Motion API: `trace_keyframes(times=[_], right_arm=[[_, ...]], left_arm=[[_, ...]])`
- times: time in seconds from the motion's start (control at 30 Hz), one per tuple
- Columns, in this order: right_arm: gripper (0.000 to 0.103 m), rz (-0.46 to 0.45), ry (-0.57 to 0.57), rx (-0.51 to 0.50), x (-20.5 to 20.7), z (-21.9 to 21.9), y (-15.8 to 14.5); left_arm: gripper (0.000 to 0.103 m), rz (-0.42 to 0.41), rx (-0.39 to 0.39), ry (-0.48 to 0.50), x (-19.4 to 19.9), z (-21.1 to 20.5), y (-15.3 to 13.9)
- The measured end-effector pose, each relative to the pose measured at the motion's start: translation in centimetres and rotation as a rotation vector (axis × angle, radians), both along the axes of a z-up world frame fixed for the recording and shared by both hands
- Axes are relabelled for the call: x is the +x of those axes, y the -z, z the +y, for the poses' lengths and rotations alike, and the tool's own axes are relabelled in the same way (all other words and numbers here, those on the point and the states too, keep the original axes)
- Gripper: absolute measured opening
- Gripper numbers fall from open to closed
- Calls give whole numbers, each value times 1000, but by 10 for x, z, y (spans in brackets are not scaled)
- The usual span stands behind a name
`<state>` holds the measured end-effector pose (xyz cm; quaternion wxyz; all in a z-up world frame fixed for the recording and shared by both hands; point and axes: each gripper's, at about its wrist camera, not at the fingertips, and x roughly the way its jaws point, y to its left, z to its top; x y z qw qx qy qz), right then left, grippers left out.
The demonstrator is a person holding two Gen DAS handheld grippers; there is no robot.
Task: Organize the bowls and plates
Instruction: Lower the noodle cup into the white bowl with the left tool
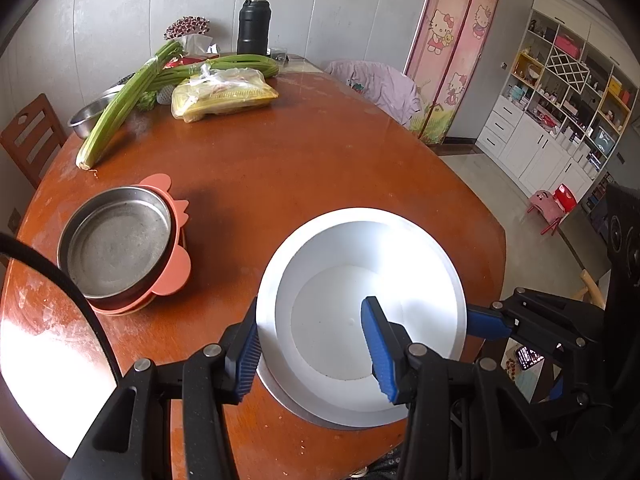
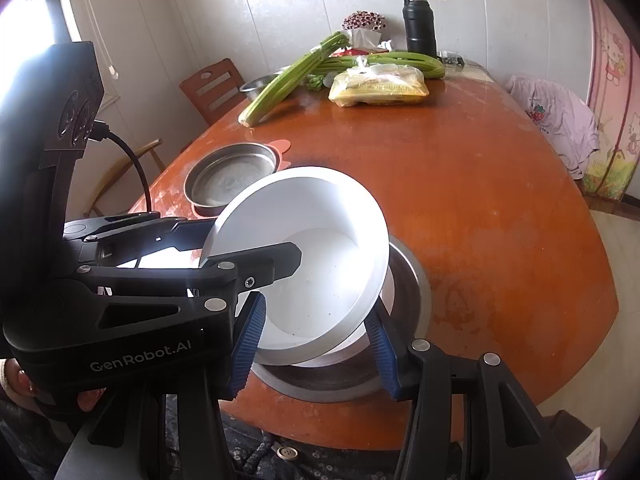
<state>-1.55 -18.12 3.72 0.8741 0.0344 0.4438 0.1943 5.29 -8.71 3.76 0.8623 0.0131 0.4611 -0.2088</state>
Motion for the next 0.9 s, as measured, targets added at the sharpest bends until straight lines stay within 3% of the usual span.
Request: trace_keyframes(times=[0.9], right_arm=[[53,26,-9,-37,0,2,17]], left_arm=[[47,19,34,-4,0,-7,18]])
